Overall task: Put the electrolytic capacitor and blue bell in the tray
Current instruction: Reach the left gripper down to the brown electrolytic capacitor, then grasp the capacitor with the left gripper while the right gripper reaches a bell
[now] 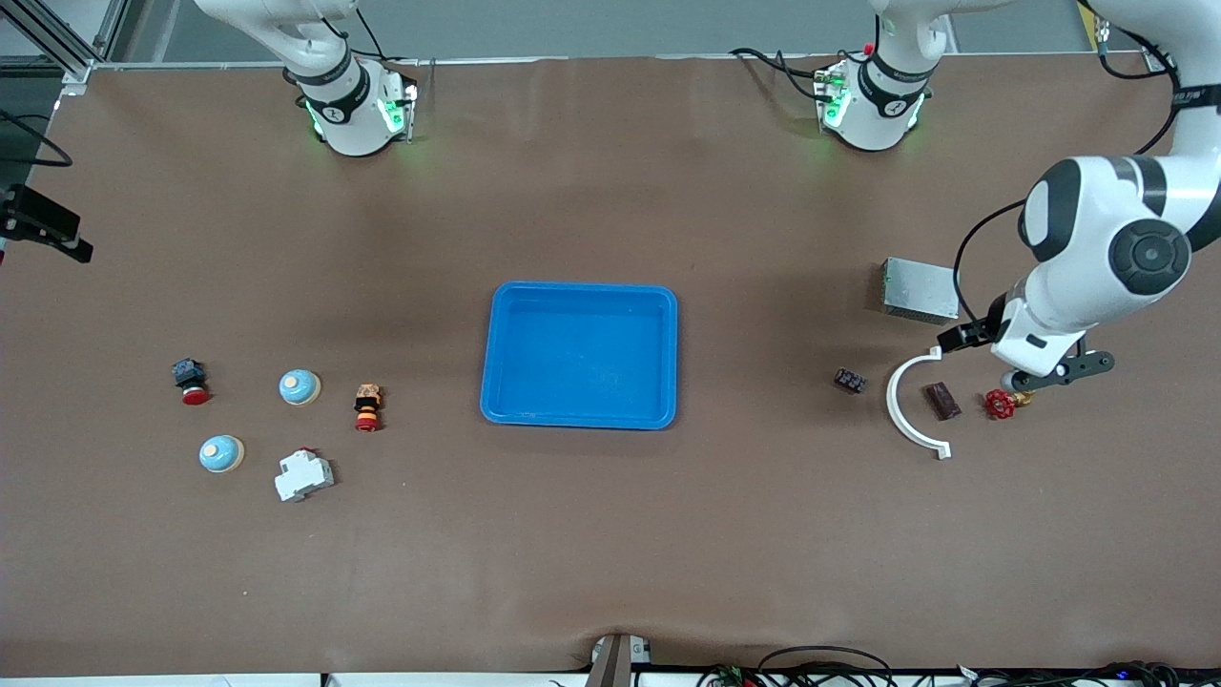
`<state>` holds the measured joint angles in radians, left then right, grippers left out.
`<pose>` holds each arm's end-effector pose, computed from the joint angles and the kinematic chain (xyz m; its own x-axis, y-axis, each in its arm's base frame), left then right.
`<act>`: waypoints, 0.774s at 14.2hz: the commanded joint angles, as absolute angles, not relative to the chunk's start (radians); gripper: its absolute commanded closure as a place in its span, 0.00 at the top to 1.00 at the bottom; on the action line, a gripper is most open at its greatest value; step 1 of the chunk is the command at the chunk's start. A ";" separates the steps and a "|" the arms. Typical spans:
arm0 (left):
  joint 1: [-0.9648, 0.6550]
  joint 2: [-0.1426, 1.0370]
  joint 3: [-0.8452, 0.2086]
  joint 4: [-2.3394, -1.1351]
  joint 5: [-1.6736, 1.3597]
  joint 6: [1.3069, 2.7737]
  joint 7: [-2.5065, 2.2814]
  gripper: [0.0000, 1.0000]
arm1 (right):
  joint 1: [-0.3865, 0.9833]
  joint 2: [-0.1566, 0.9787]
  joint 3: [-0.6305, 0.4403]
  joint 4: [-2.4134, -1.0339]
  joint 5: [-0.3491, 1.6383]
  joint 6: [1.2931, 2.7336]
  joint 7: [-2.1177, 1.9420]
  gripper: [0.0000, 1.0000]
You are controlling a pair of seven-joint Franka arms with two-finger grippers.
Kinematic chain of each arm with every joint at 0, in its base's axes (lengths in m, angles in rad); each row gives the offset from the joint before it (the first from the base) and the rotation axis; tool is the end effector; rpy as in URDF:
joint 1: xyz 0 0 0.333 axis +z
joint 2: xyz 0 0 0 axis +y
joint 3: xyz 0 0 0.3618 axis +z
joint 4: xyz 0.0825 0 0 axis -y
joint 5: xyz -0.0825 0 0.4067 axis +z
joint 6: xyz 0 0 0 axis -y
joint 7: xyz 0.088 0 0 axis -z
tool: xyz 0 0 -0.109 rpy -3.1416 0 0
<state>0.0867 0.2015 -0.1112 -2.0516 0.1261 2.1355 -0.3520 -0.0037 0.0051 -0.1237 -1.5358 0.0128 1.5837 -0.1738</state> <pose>0.5957 -0.0070 0.3608 0.9631 0.2557 -0.0846 0.2458 -0.9629 -0.1117 0.5765 -0.0722 0.6839 0.9979 0.0464 0.0443 0.0466 -0.9989 -0.0046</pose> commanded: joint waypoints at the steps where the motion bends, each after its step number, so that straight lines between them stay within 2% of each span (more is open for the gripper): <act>1: 0.089 0.270 -0.120 -2.048 0.133 2.212 -0.432 1.00 | 0.000 0.046 -0.124 -1.542 0.012 1.621 -0.149 1.00; 6: 0.090 0.382 -0.114 -2.043 0.133 2.324 -0.475 0.96 | -0.020 0.060 -0.130 -1.620 0.101 1.647 -0.155 1.00; 9: 0.115 0.429 -0.112 -2.039 0.143 2.402 -0.476 0.90 | -0.005 0.069 -0.129 -1.741 0.104 1.835 -0.161 1.00; 11: 0.121 0.454 -0.110 -2.039 0.144 2.443 -0.474 0.85 | 0.015 0.136 -0.127 -1.717 0.098 1.871 -0.164 1.00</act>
